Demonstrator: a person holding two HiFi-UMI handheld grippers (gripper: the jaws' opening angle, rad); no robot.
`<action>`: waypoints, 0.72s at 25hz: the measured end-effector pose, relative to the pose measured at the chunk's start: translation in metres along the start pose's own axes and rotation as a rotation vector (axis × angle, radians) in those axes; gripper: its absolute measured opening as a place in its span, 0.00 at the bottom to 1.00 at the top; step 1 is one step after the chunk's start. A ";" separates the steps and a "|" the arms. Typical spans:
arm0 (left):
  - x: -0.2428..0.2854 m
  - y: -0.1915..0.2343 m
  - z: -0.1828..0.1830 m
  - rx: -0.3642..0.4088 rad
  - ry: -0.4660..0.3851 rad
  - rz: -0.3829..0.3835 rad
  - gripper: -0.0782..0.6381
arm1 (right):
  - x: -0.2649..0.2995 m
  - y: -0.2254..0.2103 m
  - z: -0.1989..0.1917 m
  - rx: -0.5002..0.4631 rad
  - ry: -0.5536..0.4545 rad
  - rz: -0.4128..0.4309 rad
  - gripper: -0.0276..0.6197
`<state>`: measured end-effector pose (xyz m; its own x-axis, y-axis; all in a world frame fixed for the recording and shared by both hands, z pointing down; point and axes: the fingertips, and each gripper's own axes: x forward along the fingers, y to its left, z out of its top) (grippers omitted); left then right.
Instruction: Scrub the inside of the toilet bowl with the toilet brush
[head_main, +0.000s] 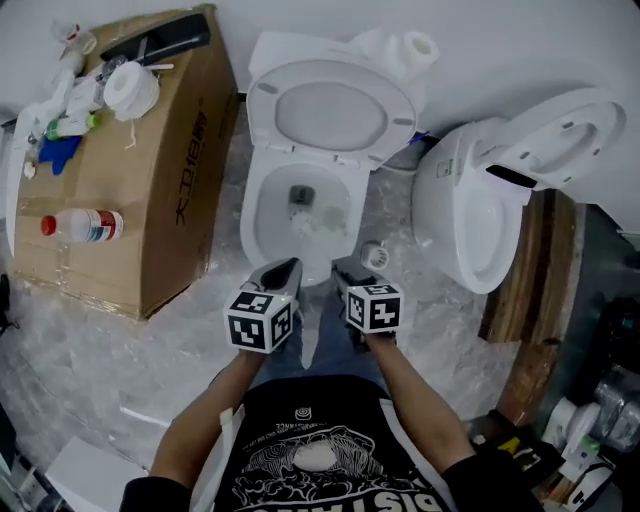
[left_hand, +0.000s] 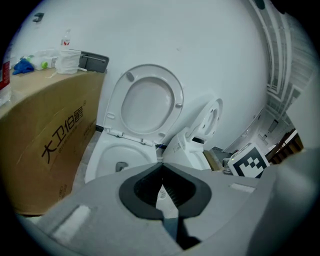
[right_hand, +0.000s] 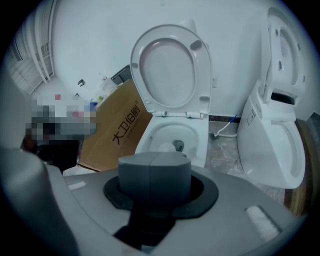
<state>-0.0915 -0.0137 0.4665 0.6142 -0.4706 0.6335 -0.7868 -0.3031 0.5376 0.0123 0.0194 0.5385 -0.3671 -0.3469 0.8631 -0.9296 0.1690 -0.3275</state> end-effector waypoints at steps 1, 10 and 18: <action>-0.001 -0.005 0.006 0.007 -0.010 -0.009 0.10 | -0.010 0.002 0.006 -0.004 -0.018 -0.001 0.27; -0.032 -0.049 0.055 0.064 -0.123 -0.011 0.10 | -0.081 0.030 0.062 -0.090 -0.178 0.055 0.27; -0.047 -0.095 0.086 0.107 -0.236 0.086 0.10 | -0.138 0.036 0.105 -0.212 -0.302 0.142 0.27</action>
<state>-0.0513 -0.0337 0.3381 0.5237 -0.6747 0.5201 -0.8450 -0.3341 0.4175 0.0267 -0.0231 0.3673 -0.5143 -0.5565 0.6525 -0.8530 0.4110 -0.3217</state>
